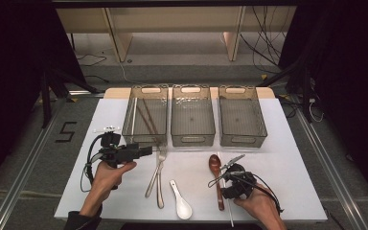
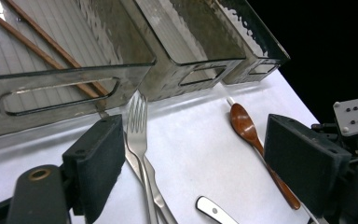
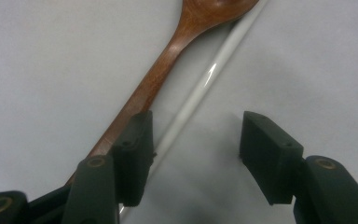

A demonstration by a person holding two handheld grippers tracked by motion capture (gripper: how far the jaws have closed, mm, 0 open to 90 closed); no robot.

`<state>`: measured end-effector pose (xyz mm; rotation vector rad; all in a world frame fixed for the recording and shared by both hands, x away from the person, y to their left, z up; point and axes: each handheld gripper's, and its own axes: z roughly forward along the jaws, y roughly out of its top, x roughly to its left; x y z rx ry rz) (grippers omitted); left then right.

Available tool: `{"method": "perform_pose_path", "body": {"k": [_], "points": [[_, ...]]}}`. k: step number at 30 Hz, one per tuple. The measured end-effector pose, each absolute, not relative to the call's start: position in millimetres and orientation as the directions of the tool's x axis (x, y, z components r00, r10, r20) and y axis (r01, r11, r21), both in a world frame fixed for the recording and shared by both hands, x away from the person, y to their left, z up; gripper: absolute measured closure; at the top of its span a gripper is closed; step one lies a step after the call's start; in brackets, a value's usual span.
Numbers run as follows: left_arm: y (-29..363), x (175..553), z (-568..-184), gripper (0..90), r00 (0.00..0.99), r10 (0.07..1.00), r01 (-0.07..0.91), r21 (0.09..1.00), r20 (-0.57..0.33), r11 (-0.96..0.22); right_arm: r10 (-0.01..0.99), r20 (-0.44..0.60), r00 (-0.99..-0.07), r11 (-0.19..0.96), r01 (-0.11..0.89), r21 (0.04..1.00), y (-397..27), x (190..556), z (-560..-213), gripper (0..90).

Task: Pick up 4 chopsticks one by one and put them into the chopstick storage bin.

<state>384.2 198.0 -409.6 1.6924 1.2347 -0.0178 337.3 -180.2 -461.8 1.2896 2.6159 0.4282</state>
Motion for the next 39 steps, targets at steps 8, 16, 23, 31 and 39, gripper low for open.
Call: {"method": "perform_pose_path", "body": {"k": [8, 16, 23, 31, 39], "points": [[199.1, 382.8, -412.9, 20.2, 0.472, 0.710, 0.728, 0.686, -0.523, 0.021, 0.794, -0.038, -0.607, 0.588, 0.750, 0.304, -184.0, 339.8, -459.7, 54.0], [200.7, 382.2, -413.4, 20.2, 0.470, 0.712, 0.727, 0.686, -0.521, 0.021, 0.800, -0.027, -0.600, 0.586, 0.771, 0.250, -188.1, 345.3, -457.2, 61.3], [201.4, 381.9, -414.6, 20.2, 0.466, 0.714, 0.730, 0.683, -0.522, 0.023, 0.801, -0.027, -0.599, 0.591, 0.781, 0.204, -185.1, 349.9, -456.2, 61.8], [200.9, 381.9, -416.5, 20.2, 0.465, 0.717, 0.732, 0.681, -0.518, 0.017, 0.783, -0.033, -0.621, 0.615, 0.767, 0.183, -182.0, 351.3, -456.0, 67.9], [200.5, 381.2, -418.4, 20.2, 0.463, 0.718, 0.737, 0.676, -0.520, 0.015, 0.770, -0.042, -0.637, 0.635, 0.758, 0.147, -179.1, 353.4, -455.1, 77.8]]}}
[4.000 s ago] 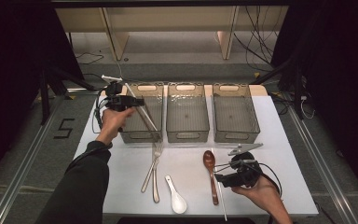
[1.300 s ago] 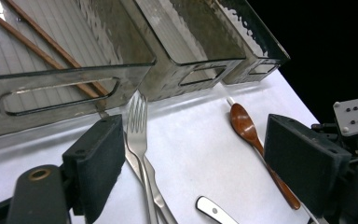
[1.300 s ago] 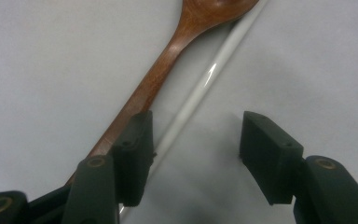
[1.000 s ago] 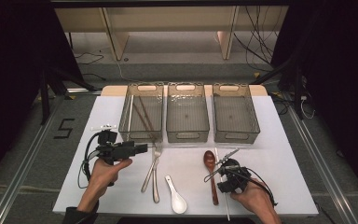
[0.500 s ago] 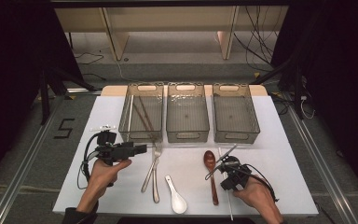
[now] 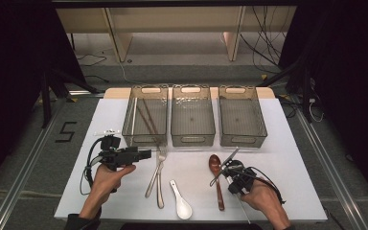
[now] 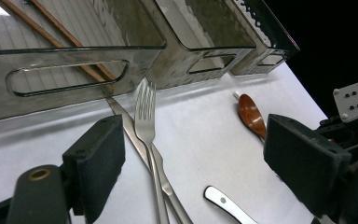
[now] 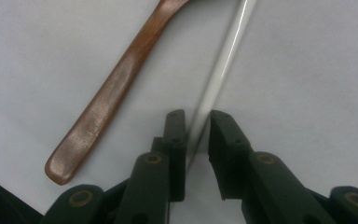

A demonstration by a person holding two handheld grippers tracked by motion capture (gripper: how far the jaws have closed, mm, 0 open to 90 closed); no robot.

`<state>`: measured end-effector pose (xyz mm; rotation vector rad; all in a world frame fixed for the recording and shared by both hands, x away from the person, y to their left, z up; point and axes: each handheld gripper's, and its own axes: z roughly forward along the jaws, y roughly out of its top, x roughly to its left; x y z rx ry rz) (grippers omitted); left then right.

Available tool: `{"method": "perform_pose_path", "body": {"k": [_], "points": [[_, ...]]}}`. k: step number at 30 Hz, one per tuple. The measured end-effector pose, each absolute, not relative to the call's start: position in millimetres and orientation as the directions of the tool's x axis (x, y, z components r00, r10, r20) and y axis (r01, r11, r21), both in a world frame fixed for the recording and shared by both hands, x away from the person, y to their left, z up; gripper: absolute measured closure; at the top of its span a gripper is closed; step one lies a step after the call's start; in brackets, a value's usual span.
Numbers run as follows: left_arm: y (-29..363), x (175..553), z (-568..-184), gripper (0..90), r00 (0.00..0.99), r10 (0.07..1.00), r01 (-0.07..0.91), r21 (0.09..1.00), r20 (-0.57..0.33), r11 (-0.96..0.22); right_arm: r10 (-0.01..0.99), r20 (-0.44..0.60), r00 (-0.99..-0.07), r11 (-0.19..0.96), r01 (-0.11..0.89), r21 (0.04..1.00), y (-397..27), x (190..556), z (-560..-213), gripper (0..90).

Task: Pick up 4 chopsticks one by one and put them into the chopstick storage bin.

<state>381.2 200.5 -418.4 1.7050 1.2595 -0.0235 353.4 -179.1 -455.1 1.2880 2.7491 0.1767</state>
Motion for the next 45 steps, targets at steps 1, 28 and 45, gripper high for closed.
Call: {"method": "perform_pose_path", "body": {"k": [1, 28, 45], "points": [[200.7, 381.0, -418.3, 20.2, 0.462, 0.718, 0.737, 0.676, -0.521, 0.016, 0.770, -0.044, -0.637, 0.635, 0.759, 0.143, -179.0, 353.5, -455.0, 78.3], [199.8, 381.7, -419.6, 20.3, 0.460, 0.719, 0.739, 0.674, -0.522, 0.016, 0.781, -0.021, -0.625, 0.614, 0.760, 0.215, -204.9, 357.6, -442.3, 85.6], [198.6, 382.0, -421.6, 20.7, 0.459, 0.717, 0.742, 0.670, -0.525, 0.015, 0.785, -0.028, -0.619, 0.603, 0.754, 0.259, -212.1, 357.0, -437.4, 85.7]]}}
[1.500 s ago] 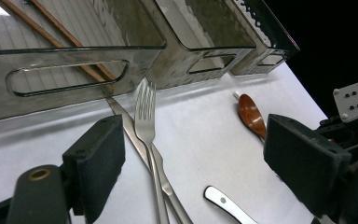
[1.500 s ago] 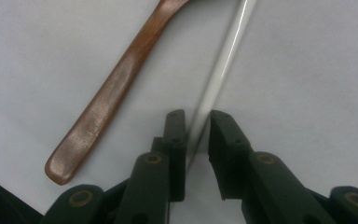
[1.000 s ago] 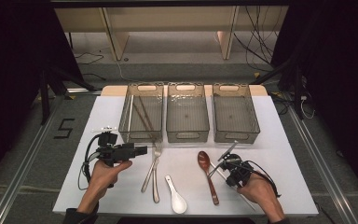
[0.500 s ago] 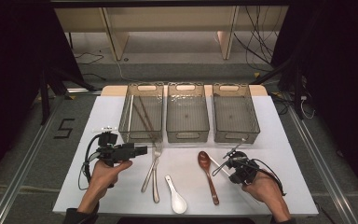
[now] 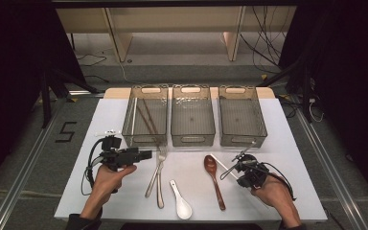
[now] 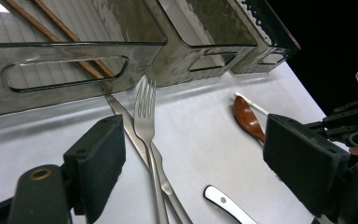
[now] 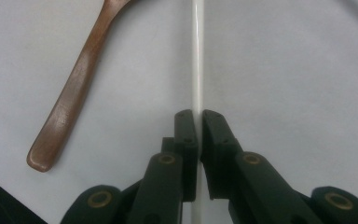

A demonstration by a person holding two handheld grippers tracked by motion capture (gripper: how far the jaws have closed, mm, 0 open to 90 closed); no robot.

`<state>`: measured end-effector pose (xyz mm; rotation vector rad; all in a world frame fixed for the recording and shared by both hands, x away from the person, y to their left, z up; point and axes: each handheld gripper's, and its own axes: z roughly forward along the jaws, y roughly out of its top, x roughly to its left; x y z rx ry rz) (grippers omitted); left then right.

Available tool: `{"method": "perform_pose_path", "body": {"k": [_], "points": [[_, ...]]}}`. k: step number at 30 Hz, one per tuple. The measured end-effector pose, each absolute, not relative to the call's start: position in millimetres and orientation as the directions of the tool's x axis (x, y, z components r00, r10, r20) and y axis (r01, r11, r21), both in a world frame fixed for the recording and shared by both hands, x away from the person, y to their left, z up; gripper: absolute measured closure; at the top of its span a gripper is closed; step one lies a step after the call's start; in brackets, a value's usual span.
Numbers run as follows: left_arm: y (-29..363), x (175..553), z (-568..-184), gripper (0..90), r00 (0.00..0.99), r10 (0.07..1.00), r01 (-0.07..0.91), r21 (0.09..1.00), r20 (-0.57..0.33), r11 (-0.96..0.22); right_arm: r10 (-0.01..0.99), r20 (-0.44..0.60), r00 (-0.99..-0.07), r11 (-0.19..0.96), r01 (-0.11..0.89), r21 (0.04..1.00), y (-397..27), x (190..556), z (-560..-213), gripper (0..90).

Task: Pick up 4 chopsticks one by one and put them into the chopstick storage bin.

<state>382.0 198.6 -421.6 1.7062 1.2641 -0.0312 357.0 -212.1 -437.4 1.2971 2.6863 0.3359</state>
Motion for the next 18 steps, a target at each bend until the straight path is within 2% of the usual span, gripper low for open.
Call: {"method": "perform_pose_path", "body": {"k": [10, 18], "points": [[186.8, 380.2, -423.8, 20.8, 0.467, 0.695, 0.752, 0.659, -0.546, 0.012, 0.784, -0.006, -0.621, 0.584, 0.734, 0.347, -217.5, 353.0, -419.4, 85.7], [152.9, 375.4, -430.9, 20.9, 0.482, 0.644, 0.780, 0.626, -0.595, -0.006, 0.760, -0.012, -0.650, 0.597, 0.690, 0.409, -204.1, 348.5, -406.0, 85.7]]}}
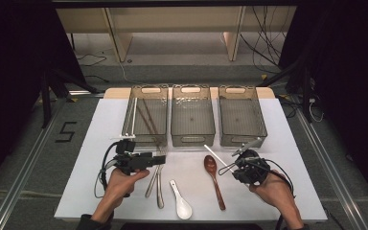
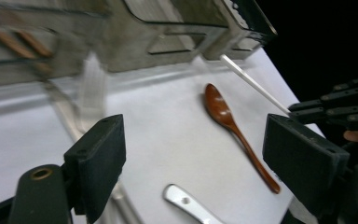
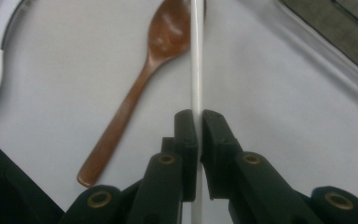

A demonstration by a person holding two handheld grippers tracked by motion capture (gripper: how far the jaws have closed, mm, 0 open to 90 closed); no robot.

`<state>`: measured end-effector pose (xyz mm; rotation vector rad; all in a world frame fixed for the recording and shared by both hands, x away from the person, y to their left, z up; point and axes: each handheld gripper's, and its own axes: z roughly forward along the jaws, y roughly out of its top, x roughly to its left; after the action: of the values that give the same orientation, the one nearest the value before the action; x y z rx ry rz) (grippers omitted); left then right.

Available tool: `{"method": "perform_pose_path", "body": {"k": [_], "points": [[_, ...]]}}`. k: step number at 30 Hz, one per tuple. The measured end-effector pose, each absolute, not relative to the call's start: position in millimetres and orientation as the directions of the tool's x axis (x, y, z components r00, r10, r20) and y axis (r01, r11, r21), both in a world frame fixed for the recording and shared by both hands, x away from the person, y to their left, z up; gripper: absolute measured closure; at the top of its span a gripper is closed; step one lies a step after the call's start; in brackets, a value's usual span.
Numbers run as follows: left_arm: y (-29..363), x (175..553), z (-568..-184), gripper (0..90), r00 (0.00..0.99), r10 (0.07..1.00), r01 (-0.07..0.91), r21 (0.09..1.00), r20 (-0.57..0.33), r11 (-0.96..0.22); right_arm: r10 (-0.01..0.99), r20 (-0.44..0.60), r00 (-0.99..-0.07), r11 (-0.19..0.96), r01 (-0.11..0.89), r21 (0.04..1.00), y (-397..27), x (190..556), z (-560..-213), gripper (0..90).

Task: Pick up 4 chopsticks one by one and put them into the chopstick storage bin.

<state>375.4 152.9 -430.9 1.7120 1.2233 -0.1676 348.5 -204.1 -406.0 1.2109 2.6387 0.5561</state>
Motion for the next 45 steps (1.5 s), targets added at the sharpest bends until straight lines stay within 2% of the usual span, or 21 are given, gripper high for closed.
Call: {"method": "perform_pose_path", "body": {"k": [10, 29, 36, 45], "points": [[103.6, 372.9, -441.9, 21.1, 0.474, 0.572, 0.821, 0.571, -0.669, -0.013, 0.719, -0.007, -0.695, 0.624, 0.642, 0.446, -181.7, 345.5, -393.4, 85.6], [80.5, 372.6, -445.7, 24.1, 0.417, 0.519, 0.844, 0.530, -0.746, 0.085, 0.663, -0.016, -0.748, 0.655, 0.570, 0.496, -149.6, 339.0, -388.1, 85.6], [77.5, 372.3, -448.7, 30.9, 0.402, 0.478, 0.857, 0.504, -0.781, 0.103, 0.647, -0.015, -0.762, 0.663, 0.553, 0.504, -142.2, 337.5, -389.4, 85.5], [74.1, 371.0, -450.6, 45.0, 0.400, 0.437, 0.863, 0.492, -0.805, 0.115, 0.631, -0.017, -0.775, 0.666, 0.531, 0.524, -136.7, 336.1, -389.8, 85.5]]}}
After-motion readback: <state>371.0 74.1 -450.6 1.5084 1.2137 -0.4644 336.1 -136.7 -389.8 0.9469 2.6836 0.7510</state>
